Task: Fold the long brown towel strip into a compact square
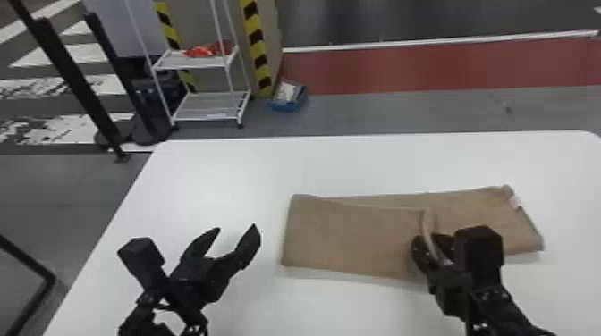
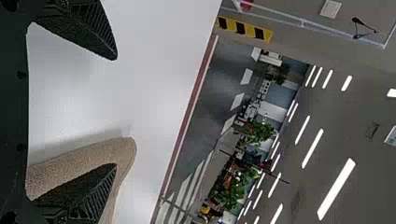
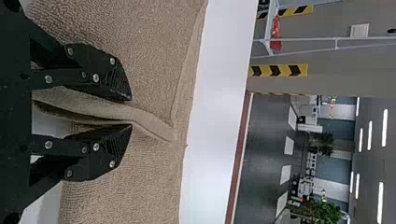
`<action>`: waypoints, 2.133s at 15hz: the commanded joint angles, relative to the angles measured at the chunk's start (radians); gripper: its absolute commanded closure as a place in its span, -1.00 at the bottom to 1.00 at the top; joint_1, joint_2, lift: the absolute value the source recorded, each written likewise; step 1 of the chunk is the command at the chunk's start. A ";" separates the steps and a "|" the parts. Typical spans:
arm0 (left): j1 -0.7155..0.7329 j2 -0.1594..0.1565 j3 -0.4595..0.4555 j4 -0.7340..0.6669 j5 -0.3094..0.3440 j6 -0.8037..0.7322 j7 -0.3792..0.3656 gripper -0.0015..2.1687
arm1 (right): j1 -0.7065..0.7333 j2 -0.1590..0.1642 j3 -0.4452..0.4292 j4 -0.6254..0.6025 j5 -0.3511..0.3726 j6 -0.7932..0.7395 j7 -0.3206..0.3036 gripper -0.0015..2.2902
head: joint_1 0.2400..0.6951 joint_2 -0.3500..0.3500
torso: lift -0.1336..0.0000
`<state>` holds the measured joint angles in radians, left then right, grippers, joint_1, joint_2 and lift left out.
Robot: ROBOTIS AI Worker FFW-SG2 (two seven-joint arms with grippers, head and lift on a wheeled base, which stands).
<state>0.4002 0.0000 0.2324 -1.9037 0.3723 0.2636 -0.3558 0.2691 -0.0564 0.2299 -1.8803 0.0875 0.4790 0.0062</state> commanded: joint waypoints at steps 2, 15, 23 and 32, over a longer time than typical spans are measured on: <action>0.000 -0.003 0.001 0.003 -0.001 -0.007 0.000 -0.95 | 0.001 0.001 0.000 -0.002 0.000 -0.004 0.000 -0.26 | 1.00 0.49 | -0.83; 0.020 -0.003 -0.045 0.028 -0.204 -0.341 0.112 -0.95 | -0.025 0.000 0.002 -0.105 -0.014 -0.013 0.081 0.13 | 1.00 0.57 | -0.83; 0.032 -0.003 -0.055 0.038 -0.240 -0.384 0.130 -0.95 | -0.125 0.000 -0.080 -0.031 -0.046 0.030 0.106 0.13 | 1.00 0.52 | -0.83; 0.031 -0.003 -0.056 0.043 -0.242 -0.381 0.124 -0.95 | -0.079 0.003 -0.196 -0.141 -0.106 0.082 0.126 0.13 | 1.00 0.37 | -0.83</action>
<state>0.4310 0.0000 0.1773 -1.8613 0.1311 -0.1171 -0.2313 0.1816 -0.0546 0.0646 -1.9693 -0.0090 0.5451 0.1319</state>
